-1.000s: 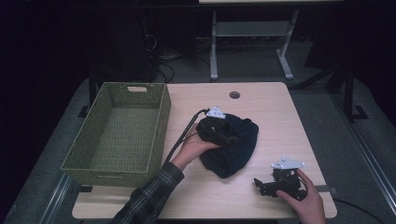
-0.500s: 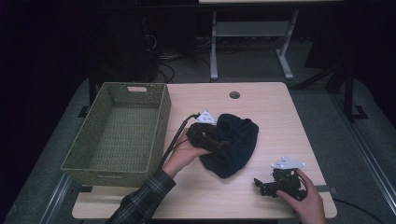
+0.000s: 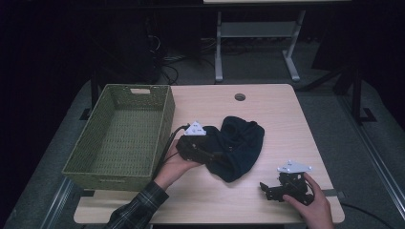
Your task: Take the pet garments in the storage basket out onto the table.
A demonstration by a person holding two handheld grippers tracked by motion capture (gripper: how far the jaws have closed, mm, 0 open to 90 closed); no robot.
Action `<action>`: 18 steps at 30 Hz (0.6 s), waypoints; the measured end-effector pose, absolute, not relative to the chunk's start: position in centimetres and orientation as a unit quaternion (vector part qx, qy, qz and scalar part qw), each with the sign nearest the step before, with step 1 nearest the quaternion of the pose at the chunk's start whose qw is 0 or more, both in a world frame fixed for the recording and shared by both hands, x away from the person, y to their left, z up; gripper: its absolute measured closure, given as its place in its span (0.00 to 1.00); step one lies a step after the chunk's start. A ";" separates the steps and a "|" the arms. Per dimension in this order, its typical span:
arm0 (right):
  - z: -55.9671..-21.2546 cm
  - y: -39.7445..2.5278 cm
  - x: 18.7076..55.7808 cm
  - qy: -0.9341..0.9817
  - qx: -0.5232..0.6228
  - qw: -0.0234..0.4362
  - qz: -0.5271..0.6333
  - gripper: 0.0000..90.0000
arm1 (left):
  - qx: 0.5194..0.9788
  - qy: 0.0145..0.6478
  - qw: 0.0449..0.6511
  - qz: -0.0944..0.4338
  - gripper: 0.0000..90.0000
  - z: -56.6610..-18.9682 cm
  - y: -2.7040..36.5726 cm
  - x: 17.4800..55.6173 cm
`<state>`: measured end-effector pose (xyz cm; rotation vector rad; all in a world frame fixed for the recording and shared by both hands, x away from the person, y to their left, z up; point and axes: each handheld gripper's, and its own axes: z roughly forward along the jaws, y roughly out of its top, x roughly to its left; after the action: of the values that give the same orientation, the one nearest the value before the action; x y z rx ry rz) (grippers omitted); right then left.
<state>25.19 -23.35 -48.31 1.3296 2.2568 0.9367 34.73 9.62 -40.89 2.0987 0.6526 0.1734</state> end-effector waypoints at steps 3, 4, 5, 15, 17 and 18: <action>-48.3 -23.4 25.2 0.798 0.470 0.179 0.331 0.00 | 0.850 0.267 0.448 0.070 0.16 -41.2 10.1 34.1; -48.3 -23.4 25.2 0.798 0.470 0.179 0.331 0.00 | 0.851 0.269 0.445 0.070 0.16 -41.3 10.2 34.0; -48.3 -23.4 25.2 0.798 0.470 0.179 0.331 0.00 | 0.854 0.267 0.442 0.071 0.16 -41.4 10.4 33.8; -48.3 -23.4 25.2 0.798 0.470 0.179 0.331 0.00 | 0.862 0.283 0.415 0.071 0.16 -42.7 11.4 32.5; -48.3 -23.4 25.2 0.798 0.470 0.179 0.331 0.00 | 0.865 0.285 0.408 0.069 0.16 -43.1 11.6 32.3; -48.3 -23.4 25.2 0.798 0.470 0.179 0.331 0.00 | 0.868 0.286 0.400 0.066 0.16 -43.2 11.6 32.3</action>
<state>25.19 -23.35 -48.31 1.3299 2.2567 0.9370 32.25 11.62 -43.20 2.1960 0.7224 0.1665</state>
